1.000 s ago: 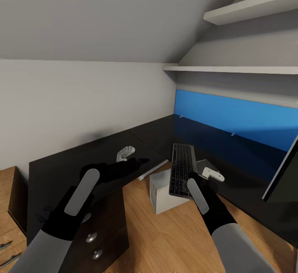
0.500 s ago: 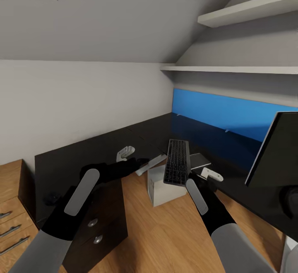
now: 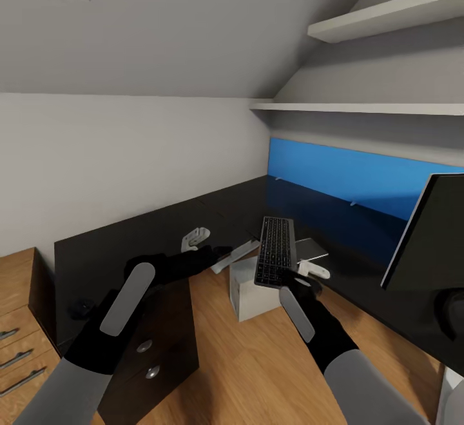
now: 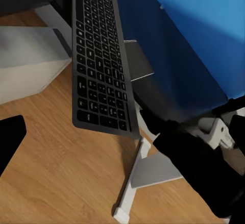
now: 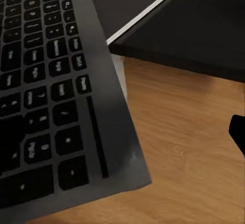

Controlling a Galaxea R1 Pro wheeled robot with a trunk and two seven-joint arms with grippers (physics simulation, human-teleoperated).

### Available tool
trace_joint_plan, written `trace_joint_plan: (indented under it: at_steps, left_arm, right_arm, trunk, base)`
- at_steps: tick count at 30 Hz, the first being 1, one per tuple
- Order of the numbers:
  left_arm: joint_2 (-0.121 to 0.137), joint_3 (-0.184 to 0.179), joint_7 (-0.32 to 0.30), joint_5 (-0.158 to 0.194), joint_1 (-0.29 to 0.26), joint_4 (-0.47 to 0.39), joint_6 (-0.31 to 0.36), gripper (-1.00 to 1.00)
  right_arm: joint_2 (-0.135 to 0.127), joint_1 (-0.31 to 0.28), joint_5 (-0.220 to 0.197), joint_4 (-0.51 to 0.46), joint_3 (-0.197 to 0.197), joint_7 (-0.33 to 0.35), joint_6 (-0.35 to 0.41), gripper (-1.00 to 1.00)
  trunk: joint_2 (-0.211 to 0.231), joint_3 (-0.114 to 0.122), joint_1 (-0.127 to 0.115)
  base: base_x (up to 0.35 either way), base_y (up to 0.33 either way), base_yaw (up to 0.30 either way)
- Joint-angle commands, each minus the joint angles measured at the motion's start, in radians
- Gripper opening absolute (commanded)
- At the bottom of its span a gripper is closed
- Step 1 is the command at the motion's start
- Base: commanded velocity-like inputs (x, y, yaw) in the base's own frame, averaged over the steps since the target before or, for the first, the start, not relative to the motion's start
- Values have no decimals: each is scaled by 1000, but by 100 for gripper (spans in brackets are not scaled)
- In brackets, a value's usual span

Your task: In the bedroom, organize the workspace by keeping the computer under the desk, ensuring the monitor is on the desk, placing the keyboard on the desk next to the monitor, placing the mouse on the desk next to the keyboard, moving the folder from the swivel chair onto the desk next to the mouse, stacking the notebook on top of the folder with the pen on top of the notebook, and positioning the swivel chair next to the desk.

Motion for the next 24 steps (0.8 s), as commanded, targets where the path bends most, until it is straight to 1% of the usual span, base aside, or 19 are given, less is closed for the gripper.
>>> trace_joint_plan:
  at_steps: [1, 2, 3, 6, 9, 10, 11, 13, 14, 15, 18, 19, 24]
  left_arm:
    - [1, -1, 10, 10, -1, -1, 0, 100]
    - [1, -1, 10, 10, -1, -1, 0, 100]
    - [1, -1, 10, 11, -1, -1, 0, 100]
    - [1, -1, 10, 11, -1, -1, 0, 100]
    - [1, -2, 10, 11, -1, -1, 0, 100]
    - [1, -2, 10, 11, -1, -1, 0, 100]
    - [1, -3, 10, 12, -1, -1, 0, 100]
    - [1, -3, 9, 12, -1, -1, 0, 100]
    - [1, -3, 9, 12, -1, -1, 0, 100]
    - [1, -3, 9, 12, -1, -1, 0, 100]
    - [1, -3, 9, 12, -1, -1, 0, 100]
    - [1, -3, 9, 12, -1, -1, 0, 100]
    - [1, -3, 8, 12, -1, -1, 0, 100]
  right_arm:
    - [-1, -1, -4, 0, 6, 11, -6, 100]
    - [-2, 0, -4, 0, 9, 27, -17, 100]
    - [-9, 12, -7, 1, 17, 116, -66, 100]
    - [-11, 15, -8, 0, 17, 132, -74, 100]
    - [-14, 18, -29, -4, 15, 144, -95, 100]
    - [-19, 18, -42, -5, 15, 146, -103, 100]
    - [-29, 19, -64, -7, 13, 148, -110, 100]
    - [-43, 19, -93, -11, 12, 153, -116, 100]
    - [-67, 19, -153, -23, 11, 174, -122, 100]
    - [-79, 19, -179, -26, 11, 191, -123, 100]
    - [-95, 19, -210, -29, 11, 222, -124, 100]
    - [-106, 19, -224, -30, 11, 243, -124, 100]
    - [-123, 19, -241, -32, 11, 285, -125, 100]
  trunk:
    - [-1, -1, 0]
    - [-1, -1, 0]
    - [-1, -1, 0]
    - [-1, -1, 0]
    - [-1, -1, 0]
    - [-1, -1, 0]
    - [-1, -1, 0]
    - [-1, -1, 0]
    - [-1, -1, 0]
    - [-1, -1, 0]
    - [-1, -1, 0]
    - [-1, -1, 0]
    - [-1, -1, 0]
  base:
    - [0, 0, 0]
    - [0, 0, 0]
    - [0, 0, 0]
    - [0, 0, 0]
    - [0, 0, 0]
    - [0, 0, 0]
    - [0, 0, 0]
    - [0, 0, 0]
    - [0, 0, 0]
    - [0, 0, 0]
    - [0, 0, 0]
    - [0, 0, 0]
    - [0, 0, 0]
